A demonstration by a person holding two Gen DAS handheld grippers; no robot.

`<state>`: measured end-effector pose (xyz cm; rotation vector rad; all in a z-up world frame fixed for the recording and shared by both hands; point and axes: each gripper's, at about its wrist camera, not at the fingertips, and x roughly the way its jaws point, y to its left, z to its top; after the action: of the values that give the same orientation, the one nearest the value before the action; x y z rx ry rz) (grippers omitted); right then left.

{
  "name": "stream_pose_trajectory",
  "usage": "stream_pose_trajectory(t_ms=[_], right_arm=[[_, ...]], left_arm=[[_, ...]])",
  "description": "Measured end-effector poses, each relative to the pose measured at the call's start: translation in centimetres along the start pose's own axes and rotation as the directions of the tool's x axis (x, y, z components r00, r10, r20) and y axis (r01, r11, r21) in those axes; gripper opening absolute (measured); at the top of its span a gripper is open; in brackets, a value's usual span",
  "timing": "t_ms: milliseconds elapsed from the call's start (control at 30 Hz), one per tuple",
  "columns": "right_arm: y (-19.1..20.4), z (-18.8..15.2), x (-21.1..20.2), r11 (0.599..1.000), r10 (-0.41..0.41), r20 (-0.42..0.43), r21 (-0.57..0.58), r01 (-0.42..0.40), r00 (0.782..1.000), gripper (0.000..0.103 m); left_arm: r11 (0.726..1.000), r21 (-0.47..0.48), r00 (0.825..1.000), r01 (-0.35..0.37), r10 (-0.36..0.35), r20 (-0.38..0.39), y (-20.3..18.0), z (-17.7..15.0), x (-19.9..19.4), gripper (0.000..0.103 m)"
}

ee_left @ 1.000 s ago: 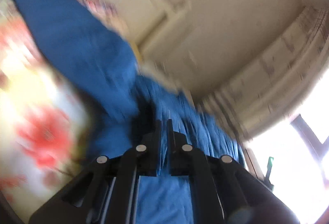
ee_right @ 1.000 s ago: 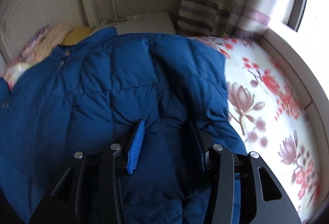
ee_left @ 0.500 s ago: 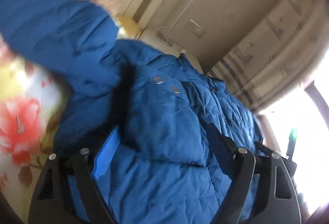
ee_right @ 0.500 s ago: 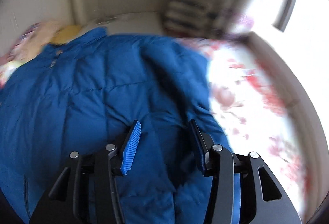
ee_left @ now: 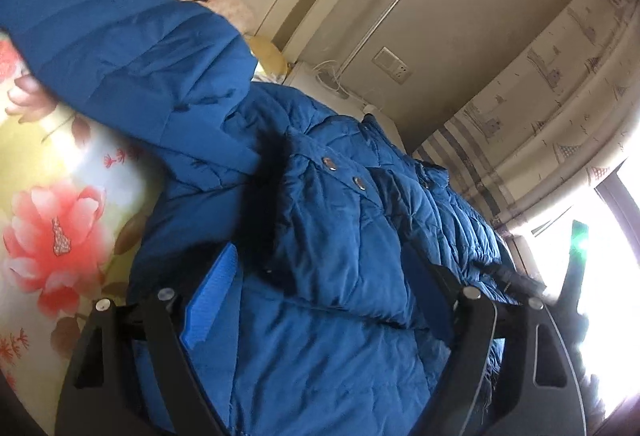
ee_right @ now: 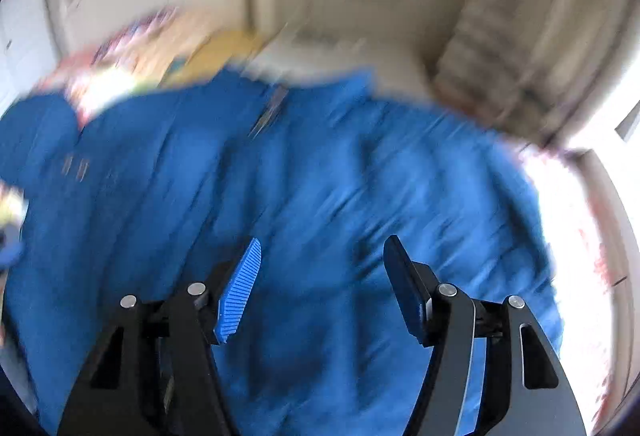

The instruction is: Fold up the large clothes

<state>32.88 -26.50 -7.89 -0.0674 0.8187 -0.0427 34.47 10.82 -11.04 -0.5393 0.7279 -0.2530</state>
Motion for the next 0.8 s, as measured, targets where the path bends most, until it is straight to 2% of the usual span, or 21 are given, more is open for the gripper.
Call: stream_pose_trajectory(t_ms=[33,100,167,233,267,300,333,367,400,467,567,633,667,700,800], right_arm=[[-1.6,1.2,0.0,0.999,-0.026,0.037,0.042,0.025,0.999,0.062],[-3.9,2.7,1.3,0.993,-0.042,0.048,0.114,0.036,0.998,0.062],[-6.7,3.8,3.6,0.982,-0.035,-0.003,0.185,0.035,0.999,0.062],[-9.2,3.1,7.0,0.966,-0.034,-0.126,0.251,0.065,0.991,0.063],[-9.4,2.7,7.6,0.961,-0.012,-0.143,0.271,0.051,0.99,0.063],[-9.0,2.8,7.1,0.96,-0.041,-0.148,0.268,0.08,0.988,0.063],[-8.3,3.0,6.5,0.959,-0.081,-0.154,0.257,0.119,0.985,0.063],[-7.1,3.0,5.4,0.96,-0.089,-0.118,0.256,0.117,0.989,0.063],[-5.5,3.1,4.2,0.966,-0.059,-0.054,0.249,0.07,0.997,0.063],[-1.8,3.1,2.7,0.981,0.013,0.019,0.193,-0.016,1.0,0.063],[3.8,3.4,2.7,0.987,0.136,0.018,0.086,-0.137,0.99,0.063],[8.5,3.1,4.3,0.983,0.173,-0.046,-0.045,-0.175,0.984,0.066],[10.7,2.5,5.5,0.982,0.107,-0.096,-0.143,-0.12,0.99,0.068],[11.5,2.3,5.5,0.978,0.057,-0.075,-0.194,-0.071,0.996,0.069],[11.6,2.9,4.3,0.987,-0.003,-0.063,-0.158,-0.007,0.998,0.068]], left_arm=[[1.0,0.004,1.0,-0.002,0.002,0.0,-0.1,0.0,0.0,0.083],[1.0,0.015,1.0,-0.004,0.004,0.005,-0.3,0.0,0.0,0.087],[1.0,0.024,1.0,-0.008,0.007,0.003,-0.5,0.0,0.3,0.089],[1.0,0.021,1.0,-0.007,0.007,-0.002,-0.5,0.0,0.5,0.089],[1.0,0.015,1.0,-0.003,0.003,-0.003,-0.3,0.0,0.5,0.089],[1.0,0.012,1.0,-0.002,0.002,-0.002,-0.3,0.0,0.5,0.089],[1.0,0.009,1.0,0.0,0.0,0.0,-0.3,0.0,0.5,0.089],[1.0,0.002,1.0,0.003,-0.003,0.003,-0.1,0.0,0.5,0.089],[1.0,-0.004,1.0,0.003,-0.003,0.007,0.0,0.1,0.5,0.089],[1.0,-0.013,1.0,-0.001,0.001,0.024,0.1,0.1,0.2,0.089],[1.0,-0.021,0.997,-0.011,0.012,0.078,0.5,0.3,-0.8,0.089],[0.999,-0.029,0.995,-0.016,0.019,0.102,0.8,0.3,-1.4,0.089],[0.999,-0.039,0.994,-0.014,0.018,0.105,1.0,0.3,-1.4,0.089],[0.999,-0.045,0.995,-0.012,0.016,0.101,1.2,0.4,-1.4,0.089],[0.998,-0.062,0.996,-0.007,0.013,0.092,1.5,0.4,-1.2,0.089]])
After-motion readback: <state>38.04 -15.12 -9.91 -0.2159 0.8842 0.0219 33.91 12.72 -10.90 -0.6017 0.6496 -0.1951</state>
